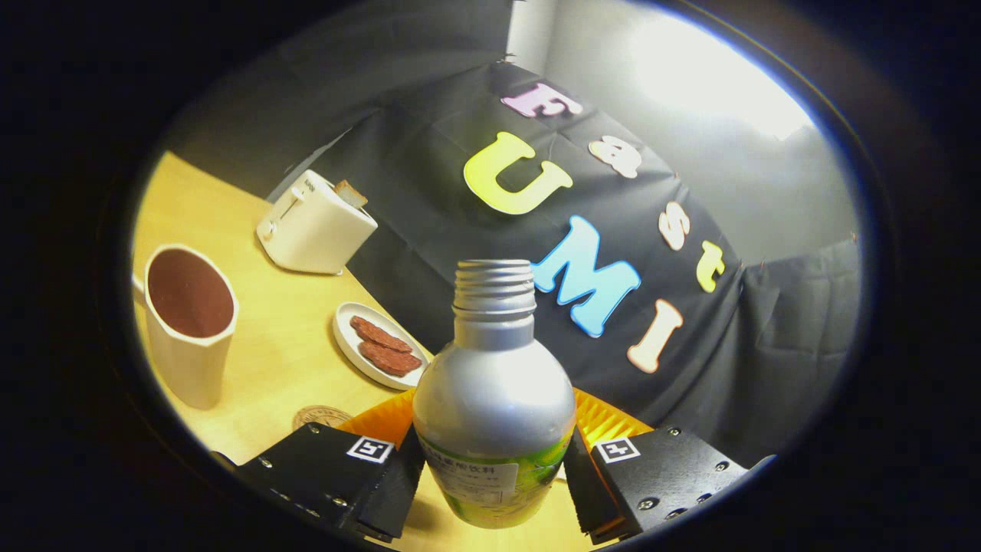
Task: Take the bottle from table, then pour the juice into the cup, finally place the bottle on the coaster
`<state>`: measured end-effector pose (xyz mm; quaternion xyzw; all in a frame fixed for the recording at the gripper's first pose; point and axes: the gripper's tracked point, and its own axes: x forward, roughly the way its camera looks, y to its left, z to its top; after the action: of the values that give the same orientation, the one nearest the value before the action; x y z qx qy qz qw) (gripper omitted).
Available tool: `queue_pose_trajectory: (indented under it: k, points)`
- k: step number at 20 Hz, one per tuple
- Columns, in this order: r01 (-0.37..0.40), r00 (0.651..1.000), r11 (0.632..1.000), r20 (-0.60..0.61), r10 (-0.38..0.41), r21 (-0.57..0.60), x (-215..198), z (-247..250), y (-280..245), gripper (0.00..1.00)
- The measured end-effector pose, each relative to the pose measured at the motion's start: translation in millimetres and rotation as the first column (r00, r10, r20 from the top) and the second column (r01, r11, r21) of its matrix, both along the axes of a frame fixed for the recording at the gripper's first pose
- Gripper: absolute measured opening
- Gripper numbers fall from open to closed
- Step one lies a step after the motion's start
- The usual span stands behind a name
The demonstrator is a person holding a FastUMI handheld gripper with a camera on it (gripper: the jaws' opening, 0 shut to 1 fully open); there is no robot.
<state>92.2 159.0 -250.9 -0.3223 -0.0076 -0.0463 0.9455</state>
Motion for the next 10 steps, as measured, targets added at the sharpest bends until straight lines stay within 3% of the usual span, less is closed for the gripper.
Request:
queue_pose_trajectory:
  k: [4, 6, 10]
  points:
    - [-0.077, 0.991, 0.966, -0.086, 0.102, 0.247, 4.0, -14.8, 11.5, 0.81]
    - [-0.144, 0.974, 0.911, -0.109, 0.200, 0.387, 3.2, -16.6, 26.9, 0.81]
    - [-0.240, 0.920, 0.753, -0.104, 0.377, 0.612, -6.0, -10.8, 53.3, 0.80]
